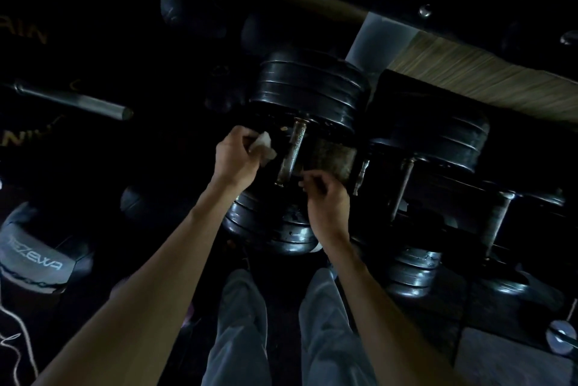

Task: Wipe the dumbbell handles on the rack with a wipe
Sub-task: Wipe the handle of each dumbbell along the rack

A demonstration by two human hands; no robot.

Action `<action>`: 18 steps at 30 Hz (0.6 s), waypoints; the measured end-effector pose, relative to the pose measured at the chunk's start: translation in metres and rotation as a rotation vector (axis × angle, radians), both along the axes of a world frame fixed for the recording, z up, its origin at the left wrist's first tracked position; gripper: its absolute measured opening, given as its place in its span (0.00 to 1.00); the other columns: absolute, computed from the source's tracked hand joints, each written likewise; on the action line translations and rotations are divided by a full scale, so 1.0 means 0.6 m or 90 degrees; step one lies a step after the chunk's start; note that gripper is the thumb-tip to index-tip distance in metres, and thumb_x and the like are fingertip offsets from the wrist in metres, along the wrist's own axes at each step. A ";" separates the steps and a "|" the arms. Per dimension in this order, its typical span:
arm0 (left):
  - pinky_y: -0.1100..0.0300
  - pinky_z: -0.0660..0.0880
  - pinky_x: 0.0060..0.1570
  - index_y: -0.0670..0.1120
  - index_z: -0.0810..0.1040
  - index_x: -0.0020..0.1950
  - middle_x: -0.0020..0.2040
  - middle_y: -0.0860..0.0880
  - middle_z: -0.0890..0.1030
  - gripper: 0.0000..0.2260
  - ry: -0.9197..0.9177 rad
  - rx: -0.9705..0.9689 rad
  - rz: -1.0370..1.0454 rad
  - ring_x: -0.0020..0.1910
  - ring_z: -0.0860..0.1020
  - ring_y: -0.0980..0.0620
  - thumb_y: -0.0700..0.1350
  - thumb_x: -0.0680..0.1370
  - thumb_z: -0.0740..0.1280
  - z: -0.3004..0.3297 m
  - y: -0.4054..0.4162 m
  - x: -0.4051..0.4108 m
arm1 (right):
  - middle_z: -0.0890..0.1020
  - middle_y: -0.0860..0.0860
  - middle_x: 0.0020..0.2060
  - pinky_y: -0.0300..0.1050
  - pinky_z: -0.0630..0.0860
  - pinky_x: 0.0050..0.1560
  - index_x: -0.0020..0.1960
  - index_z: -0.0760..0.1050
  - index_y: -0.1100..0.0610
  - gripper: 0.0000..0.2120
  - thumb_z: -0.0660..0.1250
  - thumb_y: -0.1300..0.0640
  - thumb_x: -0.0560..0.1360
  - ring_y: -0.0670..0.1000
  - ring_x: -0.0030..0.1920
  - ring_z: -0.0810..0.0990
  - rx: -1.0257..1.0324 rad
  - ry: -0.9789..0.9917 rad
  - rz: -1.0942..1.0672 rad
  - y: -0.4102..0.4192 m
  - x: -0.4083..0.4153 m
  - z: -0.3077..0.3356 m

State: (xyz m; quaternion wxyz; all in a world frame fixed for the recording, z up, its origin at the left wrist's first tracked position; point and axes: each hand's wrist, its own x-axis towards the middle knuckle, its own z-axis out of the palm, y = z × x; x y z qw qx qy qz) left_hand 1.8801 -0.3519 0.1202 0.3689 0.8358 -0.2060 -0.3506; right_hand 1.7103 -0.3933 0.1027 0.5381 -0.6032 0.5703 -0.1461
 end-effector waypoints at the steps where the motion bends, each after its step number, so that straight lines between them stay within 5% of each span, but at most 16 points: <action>1: 0.72 0.72 0.32 0.49 0.76 0.51 0.37 0.57 0.79 0.05 0.011 0.022 -0.001 0.32 0.77 0.66 0.46 0.78 0.71 -0.005 -0.011 -0.001 | 0.84 0.45 0.39 0.29 0.66 0.26 0.52 0.81 0.54 0.07 0.64 0.59 0.82 0.38 0.28 0.77 -0.006 0.006 -0.012 0.006 -0.002 -0.003; 6: 0.56 0.80 0.50 0.46 0.81 0.36 0.36 0.51 0.83 0.11 0.096 0.010 -0.040 0.40 0.80 0.55 0.40 0.78 0.67 -0.028 -0.067 -0.005 | 0.83 0.47 0.36 0.31 0.64 0.26 0.51 0.82 0.54 0.08 0.64 0.59 0.81 0.40 0.26 0.74 -0.005 -0.008 -0.040 0.012 -0.005 -0.014; 10: 0.71 0.75 0.33 0.43 0.82 0.57 0.42 0.49 0.83 0.08 0.017 0.057 -0.149 0.34 0.78 0.62 0.41 0.82 0.63 -0.013 -0.055 -0.023 | 0.84 0.51 0.38 0.31 0.61 0.24 0.50 0.82 0.55 0.09 0.63 0.61 0.81 0.42 0.23 0.71 -0.019 -0.022 -0.033 0.019 -0.007 -0.018; 12: 0.73 0.73 0.36 0.40 0.79 0.61 0.45 0.50 0.83 0.10 -0.050 0.077 -0.169 0.39 0.80 0.60 0.40 0.82 0.63 -0.014 -0.046 -0.029 | 0.84 0.48 0.40 0.30 0.62 0.27 0.49 0.81 0.54 0.09 0.62 0.61 0.81 0.41 0.25 0.72 -0.035 -0.013 -0.036 0.023 -0.006 -0.022; 18: 0.64 0.79 0.40 0.37 0.77 0.38 0.37 0.49 0.81 0.12 -0.055 0.033 0.033 0.39 0.82 0.55 0.34 0.80 0.61 -0.024 -0.107 -0.021 | 0.84 0.45 0.42 0.28 0.65 0.31 0.47 0.81 0.51 0.09 0.63 0.59 0.81 0.39 0.31 0.73 -0.068 -0.006 -0.003 0.019 -0.009 -0.027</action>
